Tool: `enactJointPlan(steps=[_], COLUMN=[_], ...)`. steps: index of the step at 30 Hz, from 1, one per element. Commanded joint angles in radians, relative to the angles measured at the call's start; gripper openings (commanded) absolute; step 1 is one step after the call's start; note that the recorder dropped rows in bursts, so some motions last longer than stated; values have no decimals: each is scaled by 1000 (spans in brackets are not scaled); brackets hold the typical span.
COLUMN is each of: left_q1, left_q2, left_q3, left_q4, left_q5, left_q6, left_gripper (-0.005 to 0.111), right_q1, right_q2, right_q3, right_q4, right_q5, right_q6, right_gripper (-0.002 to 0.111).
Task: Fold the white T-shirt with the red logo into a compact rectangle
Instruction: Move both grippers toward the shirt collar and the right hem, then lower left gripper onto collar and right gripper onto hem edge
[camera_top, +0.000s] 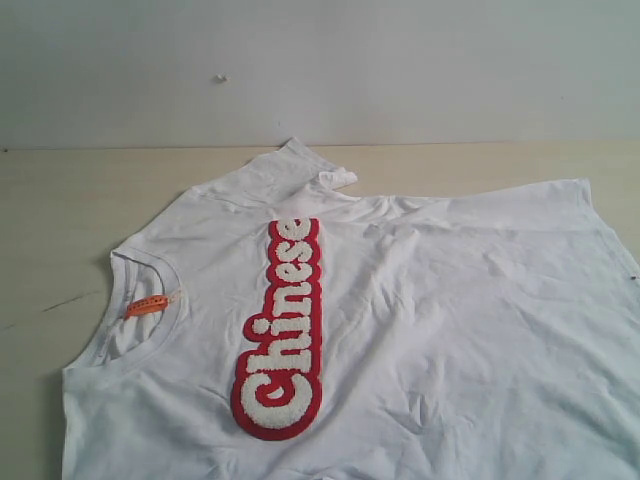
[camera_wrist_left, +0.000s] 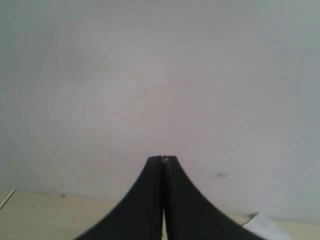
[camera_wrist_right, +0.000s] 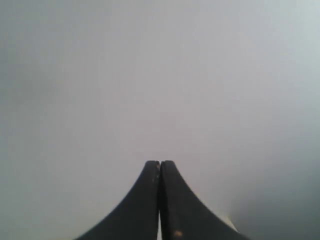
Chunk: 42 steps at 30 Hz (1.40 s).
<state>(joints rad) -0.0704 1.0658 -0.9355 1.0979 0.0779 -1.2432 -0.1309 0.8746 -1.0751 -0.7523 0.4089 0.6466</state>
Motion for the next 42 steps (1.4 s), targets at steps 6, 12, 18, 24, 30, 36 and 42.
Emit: enactJointPlan(steps=[6,12,18,24,30,36,42], left_q1=[-20,-11,-149,-289,-292,-279,-277], left_q2=[412,664,727,727,727,727,727], left_q3=[-156,-509,-656,-515,-344,-231,-180], left_q4=[-980,-1980,-1401,-1285,-1198,-1116,-1120], left_q5=[264,1006,1143,1143,930,726,658], left_q6=[1106,2027,1950,2385,2521,2512,2456], left_gripper=[0,0,0,7,53,82,81], right_q1=[-5,-3,-3,-3,-3,-3,-3], right_q2=[271,353,480,588,586,586,586], right_q3=[-172,-181,-294,-358,-217,-29,23], right_q4=[380,587,989,1008,950,932,965], right_q5=[253,281,517,667,691,570,509], right_q6=[-441,-728,-1127,-1355,-1692,-1840,-1900], right_gripper=[0,0,0,28,56,78,76])
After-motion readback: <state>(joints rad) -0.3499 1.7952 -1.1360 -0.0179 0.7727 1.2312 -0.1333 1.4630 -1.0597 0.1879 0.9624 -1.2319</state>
